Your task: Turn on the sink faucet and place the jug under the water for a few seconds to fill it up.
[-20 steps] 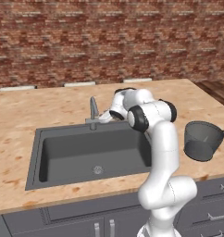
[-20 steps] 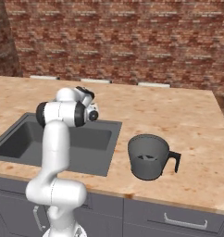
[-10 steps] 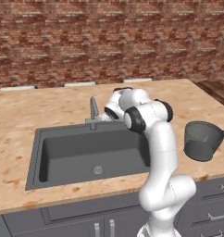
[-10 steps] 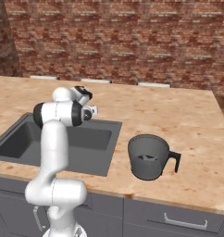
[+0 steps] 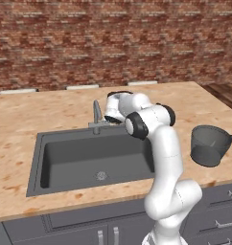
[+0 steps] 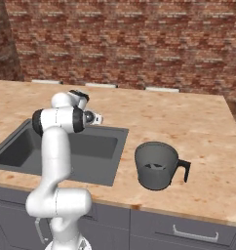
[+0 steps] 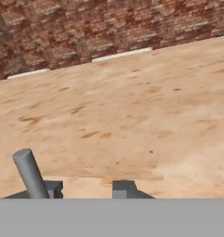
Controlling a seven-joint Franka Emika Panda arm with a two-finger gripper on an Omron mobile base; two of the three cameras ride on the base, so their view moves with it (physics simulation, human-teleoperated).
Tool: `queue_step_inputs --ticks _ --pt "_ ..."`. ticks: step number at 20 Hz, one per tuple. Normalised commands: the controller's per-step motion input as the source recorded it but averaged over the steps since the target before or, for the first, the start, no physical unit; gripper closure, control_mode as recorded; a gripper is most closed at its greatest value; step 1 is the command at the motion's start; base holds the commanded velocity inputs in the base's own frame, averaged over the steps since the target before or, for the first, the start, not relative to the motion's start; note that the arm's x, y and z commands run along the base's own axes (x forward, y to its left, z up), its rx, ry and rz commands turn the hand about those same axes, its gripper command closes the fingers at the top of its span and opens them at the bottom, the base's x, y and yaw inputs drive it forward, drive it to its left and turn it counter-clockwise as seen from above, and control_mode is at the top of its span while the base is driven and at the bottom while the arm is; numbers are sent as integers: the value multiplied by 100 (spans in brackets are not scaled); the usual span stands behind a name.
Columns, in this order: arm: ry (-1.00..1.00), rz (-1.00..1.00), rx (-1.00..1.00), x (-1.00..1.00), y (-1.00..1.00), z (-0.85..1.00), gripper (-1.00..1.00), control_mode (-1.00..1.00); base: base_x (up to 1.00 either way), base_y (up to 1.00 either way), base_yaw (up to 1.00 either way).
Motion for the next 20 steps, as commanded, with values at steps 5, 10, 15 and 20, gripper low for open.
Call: queue_step_inputs --ticks 5,10,15,20 --pt "20 -9 25 3 -99 -25 100 -100 0 0 0" --pt "13 -1 30 0 -100 -36 100 -100 0 0 0" --pt "13 0 30 0 -100 -46 100 -100 0 0 0" --pt "11 0 20 0 -63 -48 100 -100 0 0 0"
